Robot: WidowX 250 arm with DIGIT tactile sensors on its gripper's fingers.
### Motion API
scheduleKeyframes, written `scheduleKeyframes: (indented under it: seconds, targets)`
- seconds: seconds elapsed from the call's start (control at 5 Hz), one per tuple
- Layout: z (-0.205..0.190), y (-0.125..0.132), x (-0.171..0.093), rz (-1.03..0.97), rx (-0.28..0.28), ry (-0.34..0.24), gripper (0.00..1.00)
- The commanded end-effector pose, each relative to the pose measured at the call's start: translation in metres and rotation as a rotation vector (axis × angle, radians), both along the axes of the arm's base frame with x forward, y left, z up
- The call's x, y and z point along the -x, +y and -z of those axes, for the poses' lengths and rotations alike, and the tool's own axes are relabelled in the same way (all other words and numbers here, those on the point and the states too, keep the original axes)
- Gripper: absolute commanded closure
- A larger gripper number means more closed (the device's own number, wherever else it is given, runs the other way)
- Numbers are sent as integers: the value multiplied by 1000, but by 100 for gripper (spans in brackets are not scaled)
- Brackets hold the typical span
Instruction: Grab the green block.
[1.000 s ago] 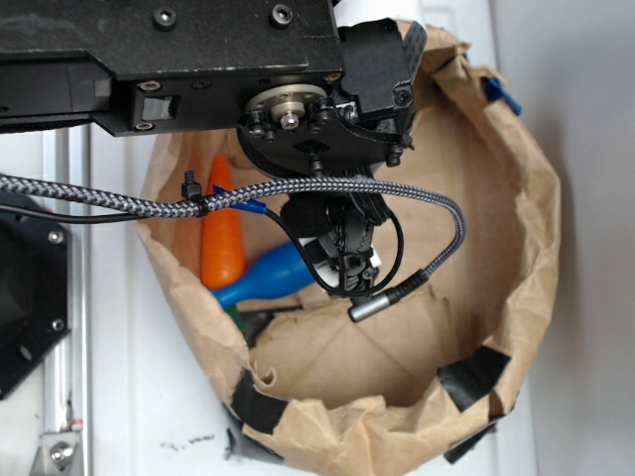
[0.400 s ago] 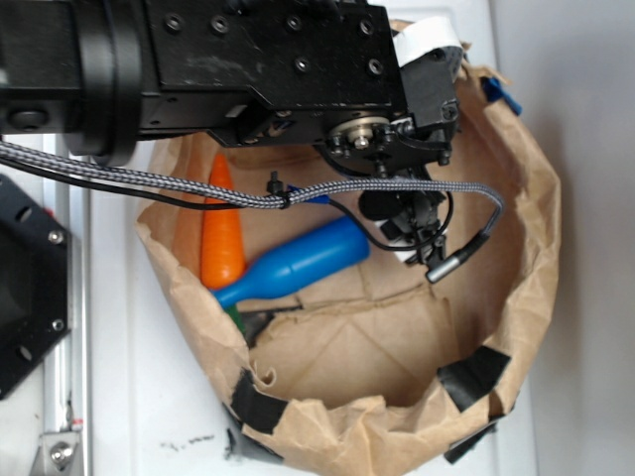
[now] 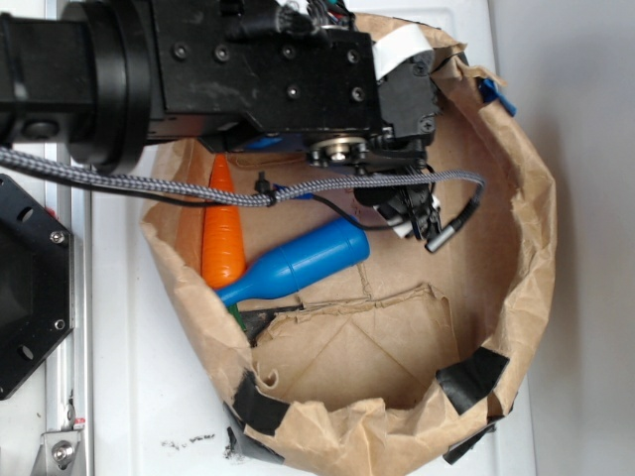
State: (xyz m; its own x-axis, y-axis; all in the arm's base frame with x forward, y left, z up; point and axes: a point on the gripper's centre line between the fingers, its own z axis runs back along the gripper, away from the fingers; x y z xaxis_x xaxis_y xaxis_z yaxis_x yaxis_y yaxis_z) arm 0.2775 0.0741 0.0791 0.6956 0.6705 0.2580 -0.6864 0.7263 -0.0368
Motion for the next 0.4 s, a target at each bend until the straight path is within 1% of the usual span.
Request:
scheduleKeyframes:
  seconds: [0.0,0.2]
  targets:
    - [-10,24,3,-58,-52,-73,0]
    - [-8,31,0,-88,-58,-79,0]
